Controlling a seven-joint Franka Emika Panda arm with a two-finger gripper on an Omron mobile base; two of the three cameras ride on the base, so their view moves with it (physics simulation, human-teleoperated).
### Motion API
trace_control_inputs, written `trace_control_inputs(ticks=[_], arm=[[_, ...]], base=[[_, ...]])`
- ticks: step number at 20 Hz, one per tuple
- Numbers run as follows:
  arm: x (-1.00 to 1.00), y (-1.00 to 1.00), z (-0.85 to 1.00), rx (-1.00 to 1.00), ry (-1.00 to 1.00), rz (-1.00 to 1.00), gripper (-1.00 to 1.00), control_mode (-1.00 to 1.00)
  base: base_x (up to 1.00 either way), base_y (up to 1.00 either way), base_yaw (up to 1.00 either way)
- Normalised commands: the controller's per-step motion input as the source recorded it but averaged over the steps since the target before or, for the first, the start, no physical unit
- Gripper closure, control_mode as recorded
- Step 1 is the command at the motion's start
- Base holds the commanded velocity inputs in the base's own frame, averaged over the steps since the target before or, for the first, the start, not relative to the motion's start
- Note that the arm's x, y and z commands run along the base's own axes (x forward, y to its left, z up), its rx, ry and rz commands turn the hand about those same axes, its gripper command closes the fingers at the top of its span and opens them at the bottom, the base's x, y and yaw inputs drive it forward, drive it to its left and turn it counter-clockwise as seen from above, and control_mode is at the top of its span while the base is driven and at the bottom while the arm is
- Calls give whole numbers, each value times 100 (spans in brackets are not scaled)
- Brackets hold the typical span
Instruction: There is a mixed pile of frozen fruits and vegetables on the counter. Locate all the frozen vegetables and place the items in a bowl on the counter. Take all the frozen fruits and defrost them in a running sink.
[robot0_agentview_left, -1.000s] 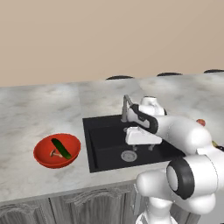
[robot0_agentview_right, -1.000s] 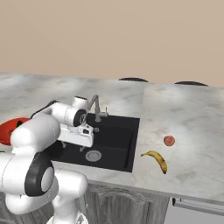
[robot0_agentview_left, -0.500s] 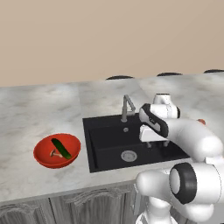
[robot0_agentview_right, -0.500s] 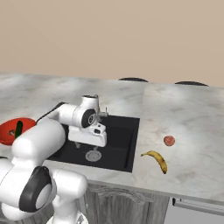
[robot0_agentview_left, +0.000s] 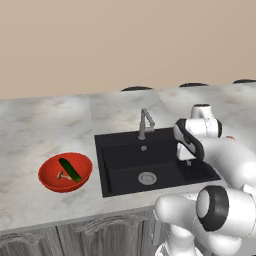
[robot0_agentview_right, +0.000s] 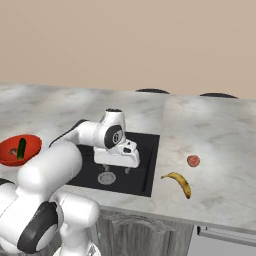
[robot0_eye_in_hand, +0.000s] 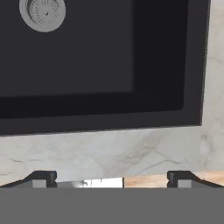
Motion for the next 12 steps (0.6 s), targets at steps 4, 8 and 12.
trace_control_inputs(ticks=[4, 8, 12], arm=[[0, -75, 11, 0, -6, 3, -100, -100], [0, -75, 2, 8, 0, 11, -100, -100], [11, -73, 0, 7, 1, 15, -100, -100]], base=[[0, 0, 0], [0, 0, 0], [0, 0, 0]])
